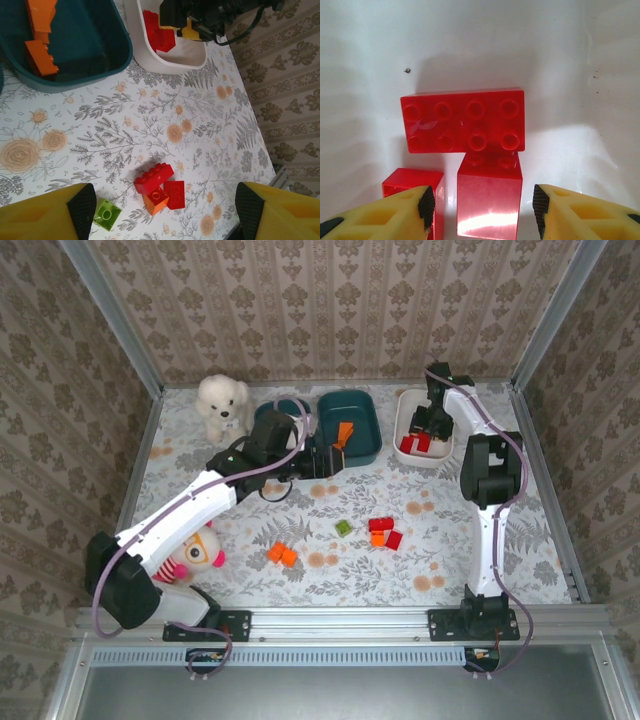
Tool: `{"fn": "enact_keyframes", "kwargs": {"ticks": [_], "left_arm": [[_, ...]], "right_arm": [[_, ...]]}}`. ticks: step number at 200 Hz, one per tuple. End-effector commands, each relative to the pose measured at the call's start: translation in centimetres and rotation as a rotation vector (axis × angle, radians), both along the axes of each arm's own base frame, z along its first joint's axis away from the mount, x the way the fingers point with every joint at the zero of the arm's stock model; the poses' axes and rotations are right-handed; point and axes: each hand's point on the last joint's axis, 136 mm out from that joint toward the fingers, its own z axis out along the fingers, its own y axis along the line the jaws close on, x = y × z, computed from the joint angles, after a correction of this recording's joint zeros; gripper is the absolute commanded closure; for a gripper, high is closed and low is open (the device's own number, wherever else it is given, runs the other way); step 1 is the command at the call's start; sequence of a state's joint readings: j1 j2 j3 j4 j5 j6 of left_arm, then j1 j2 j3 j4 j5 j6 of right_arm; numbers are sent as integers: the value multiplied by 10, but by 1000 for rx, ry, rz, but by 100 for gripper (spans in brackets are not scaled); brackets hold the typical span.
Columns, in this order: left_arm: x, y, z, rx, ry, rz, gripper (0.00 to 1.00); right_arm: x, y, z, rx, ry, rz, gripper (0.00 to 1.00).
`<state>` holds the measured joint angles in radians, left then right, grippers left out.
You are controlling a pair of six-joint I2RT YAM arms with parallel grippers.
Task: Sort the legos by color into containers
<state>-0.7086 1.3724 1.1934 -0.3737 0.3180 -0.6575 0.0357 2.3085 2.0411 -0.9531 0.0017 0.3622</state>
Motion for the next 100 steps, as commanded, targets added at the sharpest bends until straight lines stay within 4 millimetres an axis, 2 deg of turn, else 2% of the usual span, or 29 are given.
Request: {"fn": "enact_keyframes", "kwargs": {"ticks": [1,36,46,61,74,75,85,100], "left_arm": [[-2,16,3,19,-14,31,23],[-5,35,2,48,-7,73,23],[-6,43,2,56,-7,89,23],[-9,54,-2,82,0,108,23],[-14,60,-9,115,12,105,23],[-14,61,-10,118,14,105,23],[-19,63,-17,144,33,95,23],[-24,65,-34,174,90,91,23]], "right_arm": [[3,14,73,20,-149,36,42],[-4,43,153,27,-372,108,42],[-12,57,177,43,-457,142,42],[-30,79,203,75,-569,188,42],[-49,101,210,107,-627,238,41],[-53,102,216,111,-642,242,41],[-73,121,223,129,-680,298,40],[-111,147,216,157,-674,383,39]]}}
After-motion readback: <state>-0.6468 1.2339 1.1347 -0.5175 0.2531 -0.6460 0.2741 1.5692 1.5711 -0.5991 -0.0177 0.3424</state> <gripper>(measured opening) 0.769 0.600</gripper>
